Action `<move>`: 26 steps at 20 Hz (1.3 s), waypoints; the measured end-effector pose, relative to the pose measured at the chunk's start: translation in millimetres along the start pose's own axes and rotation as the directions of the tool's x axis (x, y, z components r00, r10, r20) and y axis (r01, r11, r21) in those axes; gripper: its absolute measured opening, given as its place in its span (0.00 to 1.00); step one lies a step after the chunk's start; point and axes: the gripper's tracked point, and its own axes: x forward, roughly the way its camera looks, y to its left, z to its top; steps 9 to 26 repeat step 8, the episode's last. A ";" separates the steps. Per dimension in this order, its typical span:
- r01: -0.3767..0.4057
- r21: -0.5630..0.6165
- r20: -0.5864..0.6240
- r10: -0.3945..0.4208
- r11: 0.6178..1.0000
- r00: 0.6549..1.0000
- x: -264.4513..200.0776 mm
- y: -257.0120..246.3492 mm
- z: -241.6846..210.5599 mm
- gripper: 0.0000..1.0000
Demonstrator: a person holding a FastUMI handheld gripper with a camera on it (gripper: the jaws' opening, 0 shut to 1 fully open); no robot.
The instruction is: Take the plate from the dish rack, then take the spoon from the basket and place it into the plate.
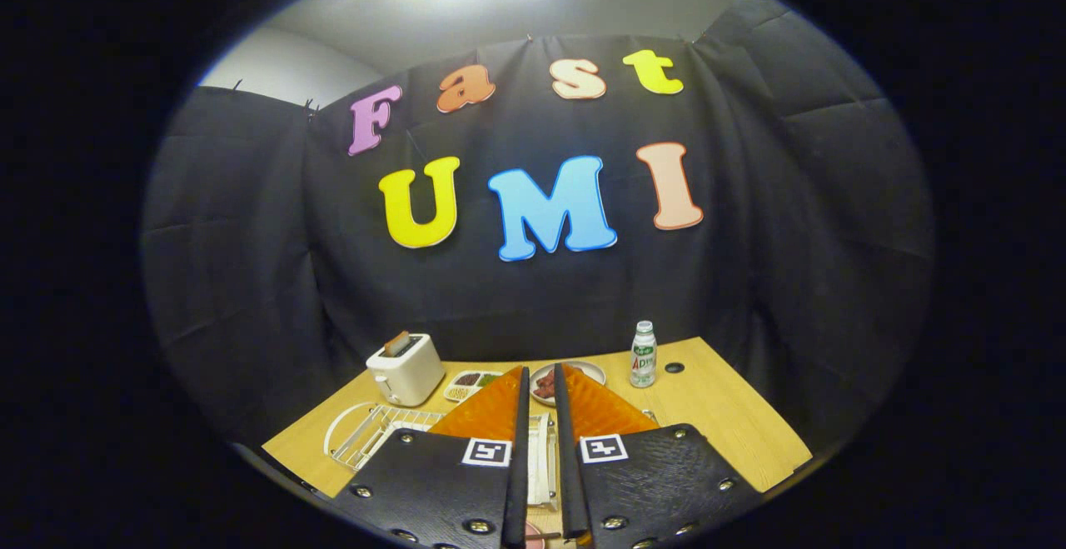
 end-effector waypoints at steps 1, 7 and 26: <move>0.001 0.003 0.027 -0.001 1.000 1.000 0.5 -2.9 13.4 0.16; 0.016 -0.024 0.130 -0.013 1.000 0.991 8.8 -23.5 64.6 0.16; 0.016 -0.019 0.132 -0.013 1.000 0.991 10.3 -24.8 67.1 0.16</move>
